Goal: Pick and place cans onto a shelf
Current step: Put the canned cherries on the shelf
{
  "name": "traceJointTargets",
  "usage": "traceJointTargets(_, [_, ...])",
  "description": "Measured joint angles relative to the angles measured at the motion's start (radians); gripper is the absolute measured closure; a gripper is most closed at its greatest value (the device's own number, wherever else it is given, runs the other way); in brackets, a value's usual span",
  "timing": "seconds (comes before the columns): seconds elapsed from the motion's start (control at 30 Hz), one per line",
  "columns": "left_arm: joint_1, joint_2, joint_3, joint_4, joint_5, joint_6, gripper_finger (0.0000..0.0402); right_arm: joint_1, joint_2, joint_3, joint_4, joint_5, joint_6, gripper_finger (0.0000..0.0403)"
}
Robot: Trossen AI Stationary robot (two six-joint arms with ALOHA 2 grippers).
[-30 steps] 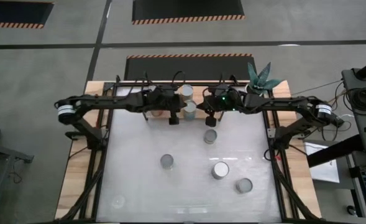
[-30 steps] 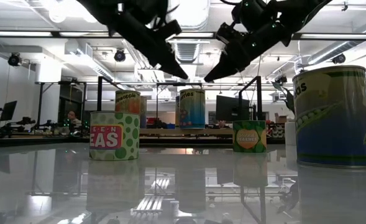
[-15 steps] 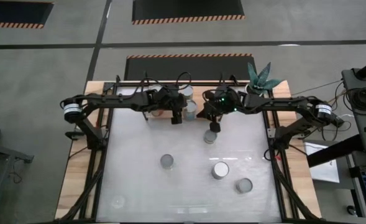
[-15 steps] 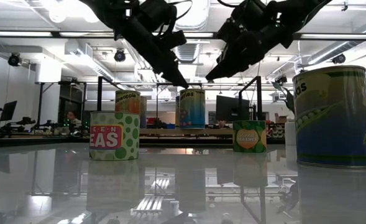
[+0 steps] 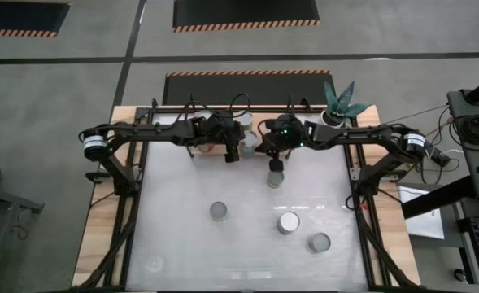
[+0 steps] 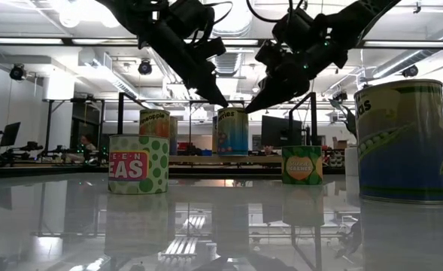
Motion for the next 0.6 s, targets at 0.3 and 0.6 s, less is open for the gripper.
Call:
traceJointTargets(0.3, [-0.001,0.000,-0.001,-0.013,0.001,-0.043,0.0402,-0.017,0.005,0.000,0.020,0.079,0.020,0.0390])
traceJointTargets(0.6, [-0.026,0.000,-0.001,-0.014,0.004,-0.078,0.0402,-0.034,0.003,0.000,0.020,0.162,0.022,0.0390])
